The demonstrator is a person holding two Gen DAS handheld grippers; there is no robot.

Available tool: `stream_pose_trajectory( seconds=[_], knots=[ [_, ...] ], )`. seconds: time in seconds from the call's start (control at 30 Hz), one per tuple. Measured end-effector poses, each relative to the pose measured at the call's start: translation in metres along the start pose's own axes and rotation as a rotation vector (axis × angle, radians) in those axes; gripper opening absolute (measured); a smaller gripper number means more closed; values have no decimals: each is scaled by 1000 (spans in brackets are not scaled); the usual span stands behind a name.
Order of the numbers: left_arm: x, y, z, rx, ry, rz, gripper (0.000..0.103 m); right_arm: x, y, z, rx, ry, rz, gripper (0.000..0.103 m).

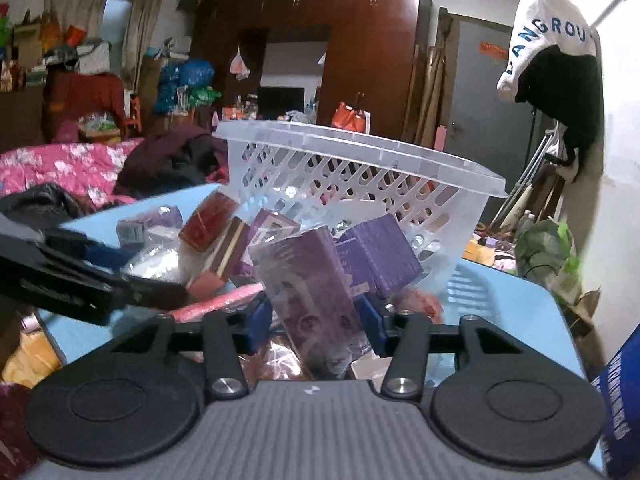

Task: Organize objects
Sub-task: 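Grasp the white wrapped roll with the left tool while the right tool grasps the purple soap box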

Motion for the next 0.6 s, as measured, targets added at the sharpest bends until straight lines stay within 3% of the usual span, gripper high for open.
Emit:
stream_pose_trajectory(
  seconds=[0.1, 0.2, 0.43, 0.6],
  knots=[
    [1, -3, 1, -12, 6, -17, 76, 7, -1, 3, -13, -10, -14, 51],
    [2, -4, 2, -24, 11, 0, 60, 13, -2, 1, -26, -24, -26, 51],
    [13, -6, 7, -42, -42, 3, 59, 14, -3, -2, -80, -44, -50, 51],
    [36, 2, 15, -49, -124, 8, 59, 21, -10, 2, -140, -61, -60, 51]
  ],
)
Point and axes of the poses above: each gripper's, at about its wrist camera, not at the fingertips, and x roughly against the way its jaws point, y to its left, z to its underside, the point moved 3 cm from there along -x, roughly the way its jaws point, and after that the axes turned 11 degrees about -x, right-handed, at the moved point
